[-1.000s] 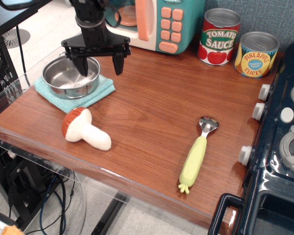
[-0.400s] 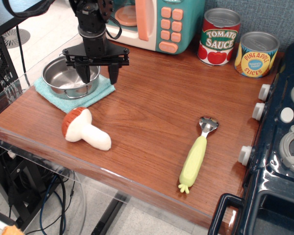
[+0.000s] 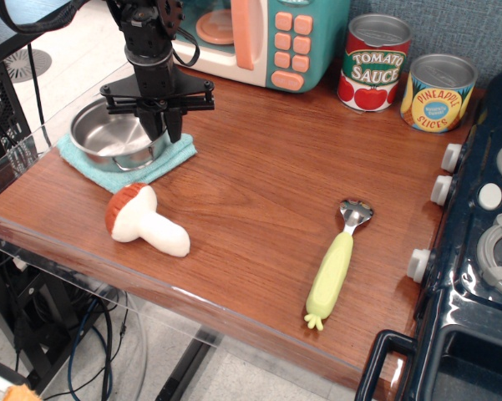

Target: Move the pot to the front of the cans

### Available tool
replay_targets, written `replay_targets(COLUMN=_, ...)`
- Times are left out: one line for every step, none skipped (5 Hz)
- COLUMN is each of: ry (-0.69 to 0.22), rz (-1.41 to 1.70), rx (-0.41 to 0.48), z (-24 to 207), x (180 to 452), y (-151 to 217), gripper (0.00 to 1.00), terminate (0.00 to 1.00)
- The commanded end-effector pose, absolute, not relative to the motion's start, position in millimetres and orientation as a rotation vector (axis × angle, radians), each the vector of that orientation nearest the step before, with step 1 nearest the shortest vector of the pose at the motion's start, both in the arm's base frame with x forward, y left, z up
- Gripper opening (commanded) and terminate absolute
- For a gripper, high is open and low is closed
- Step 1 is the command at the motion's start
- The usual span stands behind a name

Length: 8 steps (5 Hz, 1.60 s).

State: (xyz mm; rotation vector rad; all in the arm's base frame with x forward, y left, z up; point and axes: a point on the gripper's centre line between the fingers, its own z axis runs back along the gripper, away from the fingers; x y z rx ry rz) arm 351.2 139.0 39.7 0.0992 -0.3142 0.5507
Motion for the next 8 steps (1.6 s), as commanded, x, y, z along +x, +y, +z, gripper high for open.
replay_targets(ry=-0.351, rz=0.566, rx=0.102, z=54, x=349, y=141, gripper=0.00, terminate=0.00)
replay_targets(ry=-0.383, rz=0.537, rx=0.100, z=71, x=353, y=133, gripper=0.00, terminate=0.00)
replay_targets(ry=-0.440, rz=0.435, rx=0.045, z=96, x=363, y=110, gripper=0.00, terminate=0.00)
replay_targets(ry=-0.512, rz=0.322, rx=0.014, z=125, x=373, y=74, gripper=0.00, terminate=0.00)
replay_targets(ry=-0.549, rz=0.202, rx=-0.024, z=140, x=382, y=30, gripper=0.00, terminate=0.00)
replay_targets(ry=-0.529, rz=0.059, rx=-0.075, z=138, x=395, y=-20, gripper=0.00, terminate=0.00)
replay_targets(ry=-0.495, rz=-0.058, rx=-0.100, z=127, x=402, y=-62, gripper=0.00, terminate=0.00)
replay_targets(ry=-0.446, rz=-0.143, rx=-0.103, z=107, x=405, y=-88, gripper=0.00, terminate=0.00)
